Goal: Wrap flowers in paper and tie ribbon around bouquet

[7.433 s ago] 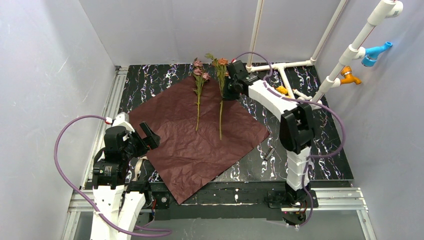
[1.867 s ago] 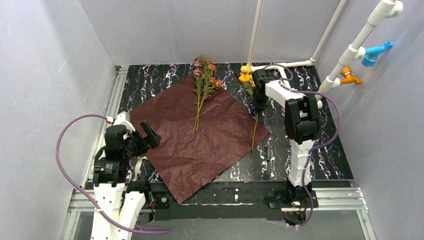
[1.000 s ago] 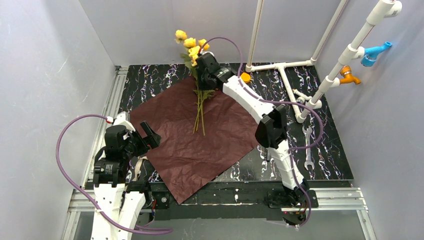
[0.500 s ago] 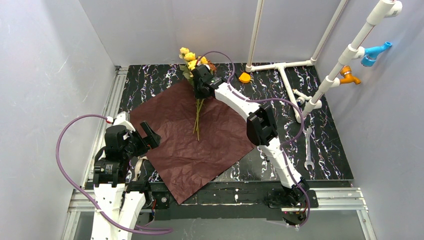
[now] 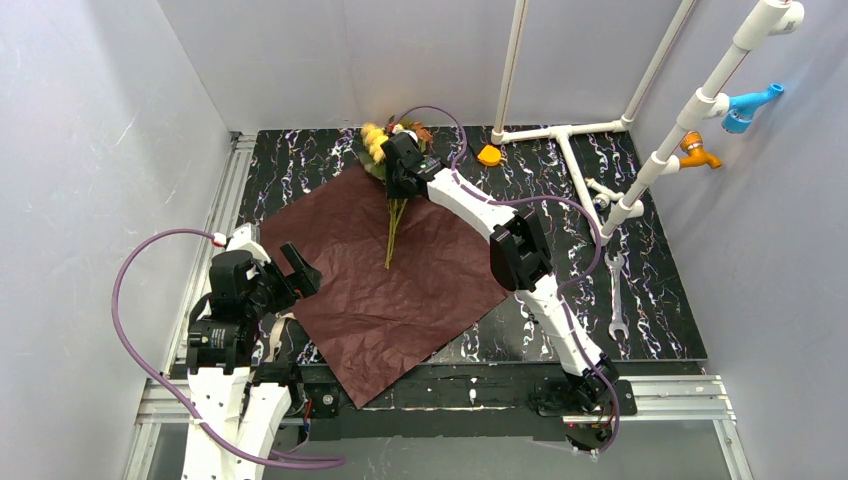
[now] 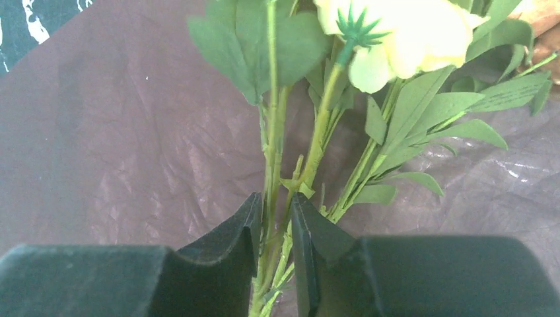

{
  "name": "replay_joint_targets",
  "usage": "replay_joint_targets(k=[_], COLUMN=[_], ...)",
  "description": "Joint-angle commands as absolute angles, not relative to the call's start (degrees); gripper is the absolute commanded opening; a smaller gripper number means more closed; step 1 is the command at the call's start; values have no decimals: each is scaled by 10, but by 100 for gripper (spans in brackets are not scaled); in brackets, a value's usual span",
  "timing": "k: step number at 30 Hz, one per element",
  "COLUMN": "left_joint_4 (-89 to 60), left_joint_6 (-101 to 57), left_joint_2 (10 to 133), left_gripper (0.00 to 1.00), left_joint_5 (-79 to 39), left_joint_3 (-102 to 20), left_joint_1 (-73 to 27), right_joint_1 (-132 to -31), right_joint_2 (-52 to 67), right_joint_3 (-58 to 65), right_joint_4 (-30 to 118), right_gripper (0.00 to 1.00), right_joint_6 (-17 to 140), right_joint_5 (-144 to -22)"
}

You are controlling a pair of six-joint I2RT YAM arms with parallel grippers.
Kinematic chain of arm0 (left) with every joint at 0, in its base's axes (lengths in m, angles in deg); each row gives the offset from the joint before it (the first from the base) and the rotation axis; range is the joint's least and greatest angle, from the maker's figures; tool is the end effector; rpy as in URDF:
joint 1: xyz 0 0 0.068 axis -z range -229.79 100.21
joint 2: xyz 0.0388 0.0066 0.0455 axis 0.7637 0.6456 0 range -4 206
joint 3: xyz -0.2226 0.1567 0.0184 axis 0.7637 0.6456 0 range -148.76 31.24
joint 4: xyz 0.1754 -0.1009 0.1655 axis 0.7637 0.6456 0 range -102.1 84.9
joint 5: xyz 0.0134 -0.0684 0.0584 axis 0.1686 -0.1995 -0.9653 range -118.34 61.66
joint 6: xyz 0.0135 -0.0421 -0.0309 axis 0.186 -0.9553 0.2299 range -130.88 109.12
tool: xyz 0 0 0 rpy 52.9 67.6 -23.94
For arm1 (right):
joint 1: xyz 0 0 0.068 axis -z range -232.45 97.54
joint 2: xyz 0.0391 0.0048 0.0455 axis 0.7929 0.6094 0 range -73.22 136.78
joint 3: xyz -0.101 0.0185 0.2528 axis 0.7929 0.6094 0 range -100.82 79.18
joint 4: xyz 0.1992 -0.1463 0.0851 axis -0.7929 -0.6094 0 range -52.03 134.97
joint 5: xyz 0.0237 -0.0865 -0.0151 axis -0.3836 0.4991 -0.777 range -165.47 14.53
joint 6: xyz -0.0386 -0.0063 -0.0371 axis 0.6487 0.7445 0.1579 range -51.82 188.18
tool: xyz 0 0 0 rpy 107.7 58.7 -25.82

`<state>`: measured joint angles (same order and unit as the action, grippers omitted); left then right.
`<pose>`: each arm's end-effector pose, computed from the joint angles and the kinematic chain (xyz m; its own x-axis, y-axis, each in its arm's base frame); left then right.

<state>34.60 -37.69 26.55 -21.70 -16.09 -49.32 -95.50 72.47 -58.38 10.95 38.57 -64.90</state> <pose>0.1046 -0.0050 0.3213 -0.4941 -0.4440 -0.7475 -0.1283 0.8876 -0.4424 0.4210 0.3843 0.2139 -0.7088 0.0027 -0.7054 -0.2545 0.9317 0.2593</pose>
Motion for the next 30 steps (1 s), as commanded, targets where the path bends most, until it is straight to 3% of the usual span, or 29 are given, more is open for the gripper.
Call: replay_joint_targets(k=[1, 11, 18, 22, 27, 30], left_joint_4=[344, 344, 344, 344, 344, 344], left_joint_6=[-370, -369, -369, -369, -370, -370], left_joint_2=[266, 268, 269, 272, 276, 284], left_gripper=[94, 94, 94, 94, 94, 94], left_joint_5=[-222, -221, -221, -222, -222, -221], left_joint_3=[-158, -158, -158, -157, -157, -157], left_joint_1=[-497, -497, -497, -497, -497, -497], right_joint_1=[-955, -954, -954, -953, -951, -950], right_joint_2=[735, 734, 706, 664, 556, 460], right_joint_3=[-603, -601, -600, -579, -471, -342], right_joint_4=[141, 139, 144, 147, 146, 160], right_gripper=[32, 36, 45, 56, 70, 74], right_joint_6=[390, 390, 388, 386, 388, 372], right_joint_5=[-639, -640, -664, -675, -657, -637])
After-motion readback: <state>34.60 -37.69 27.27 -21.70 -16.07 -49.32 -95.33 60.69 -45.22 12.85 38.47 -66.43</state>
